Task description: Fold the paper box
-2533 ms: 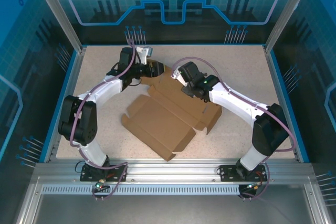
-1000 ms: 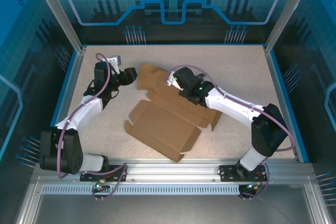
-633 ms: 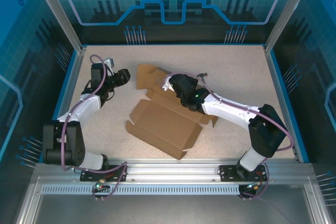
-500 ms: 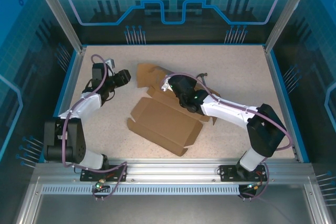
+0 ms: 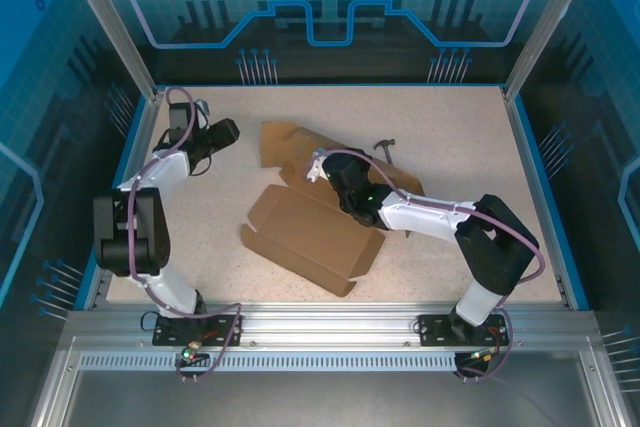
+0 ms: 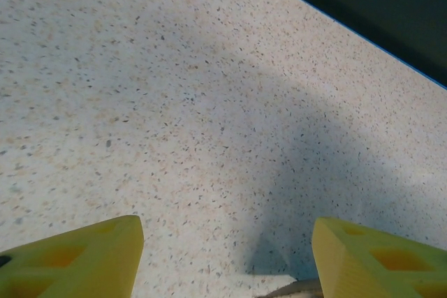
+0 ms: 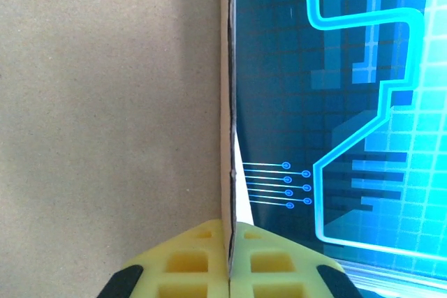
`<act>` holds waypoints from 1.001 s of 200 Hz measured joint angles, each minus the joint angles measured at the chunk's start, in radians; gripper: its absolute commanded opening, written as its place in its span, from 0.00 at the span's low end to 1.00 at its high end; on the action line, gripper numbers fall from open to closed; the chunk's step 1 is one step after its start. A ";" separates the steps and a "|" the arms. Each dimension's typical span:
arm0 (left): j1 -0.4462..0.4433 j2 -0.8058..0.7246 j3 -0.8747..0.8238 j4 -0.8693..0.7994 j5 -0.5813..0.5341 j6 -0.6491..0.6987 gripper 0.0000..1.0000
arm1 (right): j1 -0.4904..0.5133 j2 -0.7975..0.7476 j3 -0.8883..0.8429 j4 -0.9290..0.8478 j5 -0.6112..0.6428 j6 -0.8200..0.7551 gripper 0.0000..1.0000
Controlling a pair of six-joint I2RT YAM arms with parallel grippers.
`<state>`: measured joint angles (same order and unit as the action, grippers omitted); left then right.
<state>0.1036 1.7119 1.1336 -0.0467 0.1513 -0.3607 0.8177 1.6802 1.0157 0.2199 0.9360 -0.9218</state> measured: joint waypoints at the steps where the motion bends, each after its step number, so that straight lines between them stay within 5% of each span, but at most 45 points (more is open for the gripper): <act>1: 0.000 0.006 0.005 -0.002 0.003 0.000 0.66 | 0.000 0.000 0.000 0.001 0.000 -0.001 0.00; 103: -0.084 0.282 0.220 -0.107 0.130 0.041 0.65 | 0.001 0.001 -0.002 0.033 -0.002 -0.021 0.00; 200: -0.100 0.296 0.183 -0.067 0.312 0.079 0.64 | 0.000 0.001 0.002 0.002 -0.008 0.006 0.00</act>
<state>0.0036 2.0083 1.3163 -0.1139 0.4633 -0.2817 0.8181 1.6810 1.0176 0.2218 0.9279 -0.9154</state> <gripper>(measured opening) 0.646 0.058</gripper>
